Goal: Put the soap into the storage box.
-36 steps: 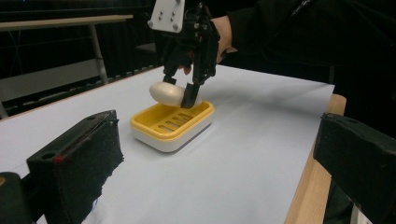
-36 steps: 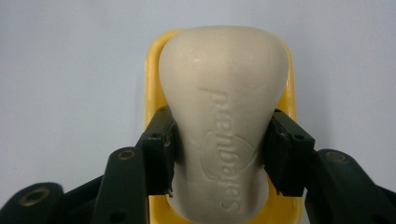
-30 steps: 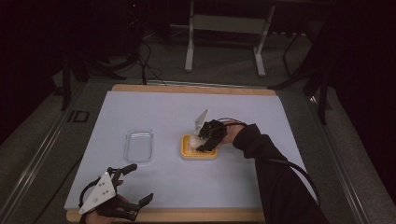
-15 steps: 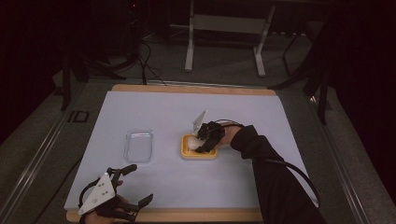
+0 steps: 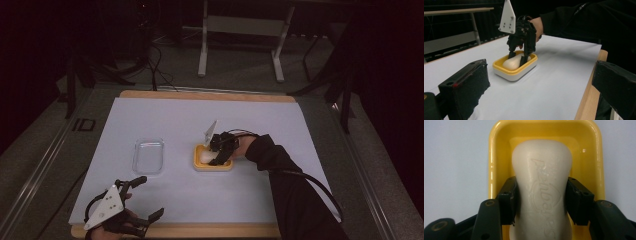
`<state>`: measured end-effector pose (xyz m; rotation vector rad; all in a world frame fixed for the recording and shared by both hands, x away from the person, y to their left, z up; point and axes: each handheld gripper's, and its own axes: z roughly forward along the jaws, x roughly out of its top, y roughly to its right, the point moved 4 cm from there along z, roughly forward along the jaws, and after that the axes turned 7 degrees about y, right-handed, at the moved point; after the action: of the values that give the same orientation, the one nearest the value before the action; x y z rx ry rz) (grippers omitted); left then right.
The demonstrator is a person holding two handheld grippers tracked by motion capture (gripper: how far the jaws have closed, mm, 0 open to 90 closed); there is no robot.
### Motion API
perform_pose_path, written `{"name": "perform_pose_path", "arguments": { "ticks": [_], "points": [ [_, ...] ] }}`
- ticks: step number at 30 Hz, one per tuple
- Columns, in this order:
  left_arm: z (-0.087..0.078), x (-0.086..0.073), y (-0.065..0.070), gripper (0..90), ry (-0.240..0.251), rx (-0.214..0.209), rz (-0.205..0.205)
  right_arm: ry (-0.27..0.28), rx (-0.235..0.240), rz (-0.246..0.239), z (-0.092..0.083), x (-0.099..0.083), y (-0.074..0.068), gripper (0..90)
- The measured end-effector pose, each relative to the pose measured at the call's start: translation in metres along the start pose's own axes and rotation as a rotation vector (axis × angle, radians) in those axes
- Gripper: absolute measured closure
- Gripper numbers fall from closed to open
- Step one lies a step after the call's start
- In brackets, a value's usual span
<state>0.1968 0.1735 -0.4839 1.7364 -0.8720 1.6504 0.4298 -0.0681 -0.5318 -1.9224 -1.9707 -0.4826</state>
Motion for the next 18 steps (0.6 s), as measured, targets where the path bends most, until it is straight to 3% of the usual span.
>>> {"name": "perform_pose_path", "arguments": {
  "ticks": [18],
  "points": [
    [0.001,0.0,0.0,1.2,-0.002,0.003,0.002,0.046,-0.042,0.007,-0.037,0.008,0.002,44.6]
  ]
}}
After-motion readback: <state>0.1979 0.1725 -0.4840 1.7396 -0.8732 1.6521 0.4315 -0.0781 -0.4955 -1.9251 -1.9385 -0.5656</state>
